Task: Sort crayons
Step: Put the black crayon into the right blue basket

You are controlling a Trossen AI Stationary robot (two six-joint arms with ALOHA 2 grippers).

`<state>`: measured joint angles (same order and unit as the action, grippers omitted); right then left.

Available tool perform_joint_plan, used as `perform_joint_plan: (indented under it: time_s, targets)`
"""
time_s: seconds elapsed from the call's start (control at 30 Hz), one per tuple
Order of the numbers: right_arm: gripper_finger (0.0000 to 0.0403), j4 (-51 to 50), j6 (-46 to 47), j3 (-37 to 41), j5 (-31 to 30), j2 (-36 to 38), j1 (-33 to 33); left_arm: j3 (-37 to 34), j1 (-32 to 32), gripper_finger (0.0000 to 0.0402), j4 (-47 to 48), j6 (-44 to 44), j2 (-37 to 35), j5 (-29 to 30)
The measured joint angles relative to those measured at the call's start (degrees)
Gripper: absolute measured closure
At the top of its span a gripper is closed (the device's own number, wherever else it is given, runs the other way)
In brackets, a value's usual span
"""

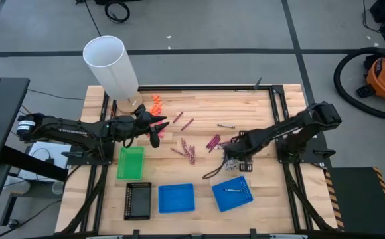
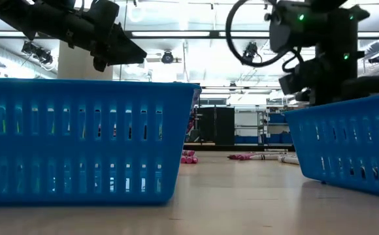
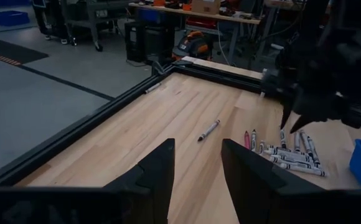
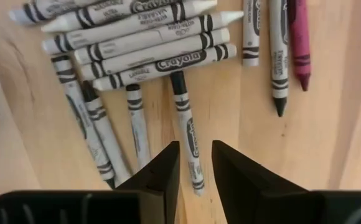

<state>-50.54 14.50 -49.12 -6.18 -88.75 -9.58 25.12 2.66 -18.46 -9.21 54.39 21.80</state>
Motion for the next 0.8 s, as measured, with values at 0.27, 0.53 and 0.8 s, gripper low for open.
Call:
perform_joint_plan:
  time_s: [0.27, 0.53, 0.8]
  targets:
    - [0.03, 4.9, -2.7, 3.9, 3.1, 0.0, 3.2, 0.0, 0.0, 0.0259, 0.8, 1.1, 0.0, 0.0]
    - [0.0307, 8.9, -3.7, 7.6, 4.2, 0.3, 3.8, 0.0, 0.0, 0.0259, 1.2, 1.1, 0.0, 0.0]
    - [0.0376, 8.5, -4.6, 7.6, 4.4, 0.2, 3.8, 0.0, 0.0, 0.0259, 1.3, 0.9, 0.0, 0.0]
